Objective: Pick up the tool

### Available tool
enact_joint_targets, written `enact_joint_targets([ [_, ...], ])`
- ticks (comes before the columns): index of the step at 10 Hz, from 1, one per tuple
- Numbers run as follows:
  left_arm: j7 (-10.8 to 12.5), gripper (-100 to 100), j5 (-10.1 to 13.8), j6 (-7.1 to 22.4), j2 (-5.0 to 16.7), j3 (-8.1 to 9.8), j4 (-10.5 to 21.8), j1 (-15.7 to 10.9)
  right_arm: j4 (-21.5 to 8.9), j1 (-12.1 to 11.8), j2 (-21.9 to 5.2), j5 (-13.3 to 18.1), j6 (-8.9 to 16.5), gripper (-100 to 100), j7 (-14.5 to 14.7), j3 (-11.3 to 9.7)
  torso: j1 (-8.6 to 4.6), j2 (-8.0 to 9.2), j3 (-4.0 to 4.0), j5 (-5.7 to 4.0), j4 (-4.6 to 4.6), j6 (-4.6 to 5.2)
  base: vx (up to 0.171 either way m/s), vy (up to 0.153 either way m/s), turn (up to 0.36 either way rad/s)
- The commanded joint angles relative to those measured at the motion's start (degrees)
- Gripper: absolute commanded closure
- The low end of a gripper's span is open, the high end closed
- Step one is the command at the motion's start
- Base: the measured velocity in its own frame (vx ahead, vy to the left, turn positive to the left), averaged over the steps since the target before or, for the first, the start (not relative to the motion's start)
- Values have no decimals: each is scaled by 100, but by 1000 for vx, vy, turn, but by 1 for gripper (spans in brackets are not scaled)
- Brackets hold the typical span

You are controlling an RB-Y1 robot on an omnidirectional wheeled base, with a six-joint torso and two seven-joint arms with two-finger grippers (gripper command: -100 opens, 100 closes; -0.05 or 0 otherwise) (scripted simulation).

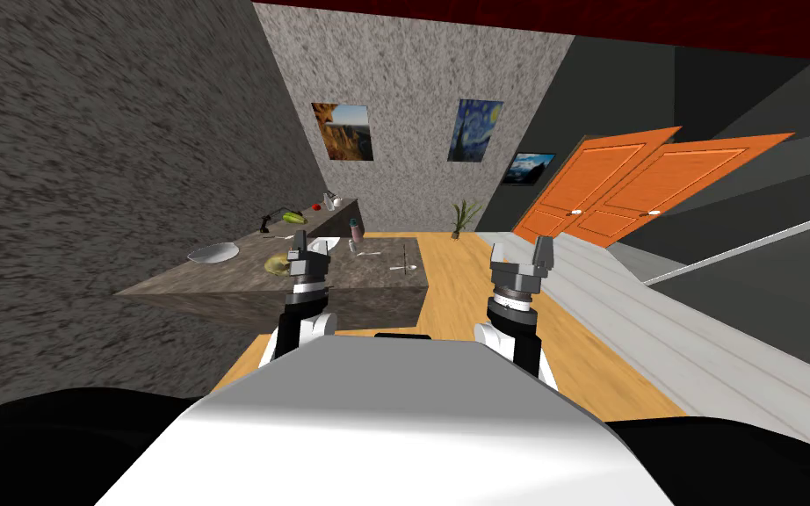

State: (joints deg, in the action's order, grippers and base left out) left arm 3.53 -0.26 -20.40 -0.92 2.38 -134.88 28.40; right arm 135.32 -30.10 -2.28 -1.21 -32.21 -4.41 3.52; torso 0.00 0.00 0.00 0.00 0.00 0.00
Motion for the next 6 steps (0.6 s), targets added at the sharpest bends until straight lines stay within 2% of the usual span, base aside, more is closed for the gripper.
enact_joint_targets([
  [1, 114, -100, 87, 169, 266, 57, 17, -39, 0, 0, 0, 0, 0, 0, 0, 0, 0, 0, 0, 0, 0, 0, 5, -92, 118],
  [5, 495, -100, 382, 729, 782, 247, 121, -167, 0, 0, 2, 0, 0, 0, 0, -1, -61, -6, -3, -14, -1, -1, 7, -159, 150],
  [6, 495, -100, 382, 743, 782, 247, 121, -167, 0, 0, 1, 0, 0, 0, 0, -1, -61, -10, -6, -14, -2, -1, 30, -113, 91],
])
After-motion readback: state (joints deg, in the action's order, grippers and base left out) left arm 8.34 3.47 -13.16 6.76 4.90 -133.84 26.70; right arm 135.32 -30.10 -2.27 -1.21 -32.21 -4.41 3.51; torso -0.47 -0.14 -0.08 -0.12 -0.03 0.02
